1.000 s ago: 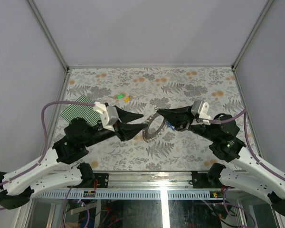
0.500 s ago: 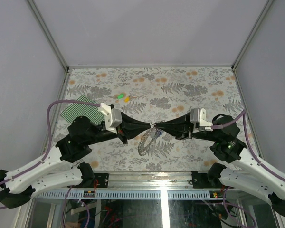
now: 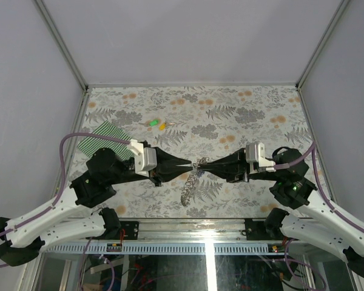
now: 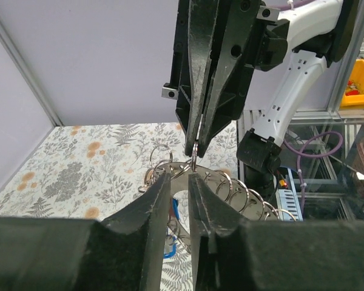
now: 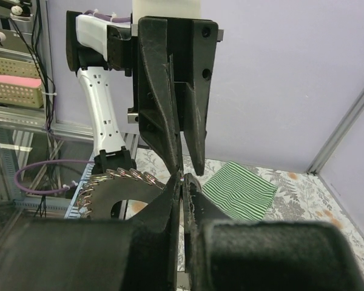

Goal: Put the keys on the keyring

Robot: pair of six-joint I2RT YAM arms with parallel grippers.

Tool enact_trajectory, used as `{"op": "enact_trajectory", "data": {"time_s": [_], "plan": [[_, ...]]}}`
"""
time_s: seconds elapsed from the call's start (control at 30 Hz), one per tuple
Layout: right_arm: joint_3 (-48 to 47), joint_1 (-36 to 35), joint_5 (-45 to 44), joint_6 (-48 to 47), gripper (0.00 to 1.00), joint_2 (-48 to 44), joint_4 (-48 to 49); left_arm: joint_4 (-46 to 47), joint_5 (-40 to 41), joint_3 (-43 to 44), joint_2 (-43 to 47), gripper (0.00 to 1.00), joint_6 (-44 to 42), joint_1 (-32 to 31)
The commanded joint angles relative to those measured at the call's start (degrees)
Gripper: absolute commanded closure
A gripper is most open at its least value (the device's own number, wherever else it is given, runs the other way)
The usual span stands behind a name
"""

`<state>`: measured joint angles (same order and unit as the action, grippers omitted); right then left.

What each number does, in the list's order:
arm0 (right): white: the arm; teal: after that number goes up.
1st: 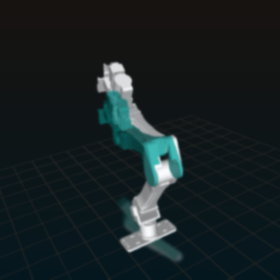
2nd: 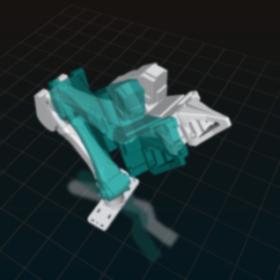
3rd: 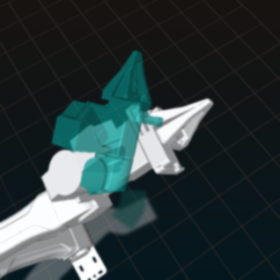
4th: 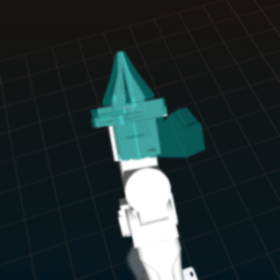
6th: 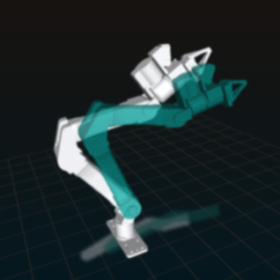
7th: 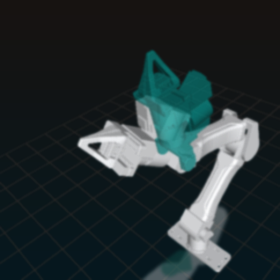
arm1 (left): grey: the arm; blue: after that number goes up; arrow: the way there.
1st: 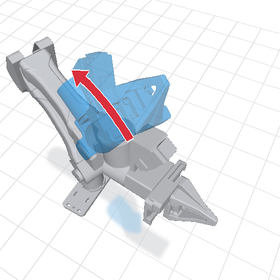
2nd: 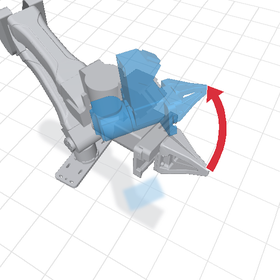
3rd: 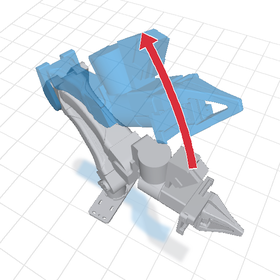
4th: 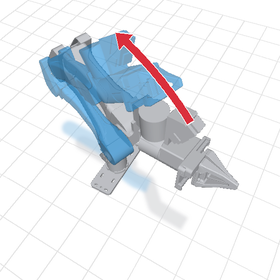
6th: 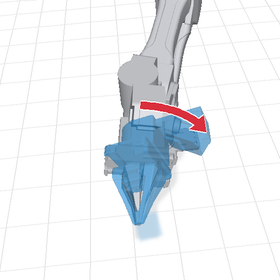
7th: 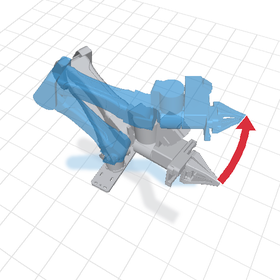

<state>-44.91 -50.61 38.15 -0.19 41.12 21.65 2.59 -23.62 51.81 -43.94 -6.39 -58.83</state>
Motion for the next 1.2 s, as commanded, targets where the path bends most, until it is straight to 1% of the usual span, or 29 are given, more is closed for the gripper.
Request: {"op": "enact_trajectory", "data": {"time_s": [0.0, 0.13, 0.2, 0.3, 0.47, 0.53, 0.67, 0.83, 0.9, 1.03, 1.17], "plan": [[-2.9, 0.0, 2.8, 1.2, 1.0, -1.1, 3.6, -2.1, -2.7, 2.9, -0.1, 0.77, -5.0, 0.0], [-3.6, 0.0, 4.5, 1.8, 1.0, -1.0, 2.9, -2.7, -4.3, 3.7, -0.6, 0.69, -7.0, 0.0], [-3.7, 0.0, 4.7, 2.1, 1.0, -1.0, 3.1, -2.8, -5.6, 4.2, -1.1, 0.67, -7.7, 0.0], [-3.7, 0.1, 4.9, 2.5, 1.0, -1.0, 3.7, -3.3, -7.1, 4.8, -1.9, 0.65, -8.5, 0.0], [-3.7, 0.0, 5.0, 3.0, 1.0, -1.1, 4.2, -5.0, -9.4, 5.5, -3.0, 0.65, -9.6, 0.0], [-3.8, 0.0, 5.2, 3.0, 1.0, -1.1, 4.0, -5.7, -9.8, 5.7, -3.3, 0.67, -9.8, 0.0], [-4.1, 0.0, 5.5, 3.0, 1.0, -1.2, 3.5, -6.8, -9.5, 6.3, -3.8, 0.74, -10.2, -0.1], [-4.7, 0.0, 5.5, 2.5, 1.0, -1.6, 2.3, -8.0, -7.5, 6.8, -3.7, 0.79, -10.7, 0.0], [-5.0, 0.0, 5.6, 2.3, 1.0, -1.8, 1.8, -8.4, -6.4, 6.9, -3.5, 0.83, -10.8, 0.0], [-5.5, 0.0, 5.6, 1.9, 1.0, -2.4, 0.8, -8.7, -4.7, 7.0, -3.6, 0.87, -10.6, 0.0], [-5.9, 0.0, 5.7, 1.5, 1.0, -2.8, 0.1, -8.7, -2.8, 7.1, -3.6, 0.96, -10.2, 0.0]]}}
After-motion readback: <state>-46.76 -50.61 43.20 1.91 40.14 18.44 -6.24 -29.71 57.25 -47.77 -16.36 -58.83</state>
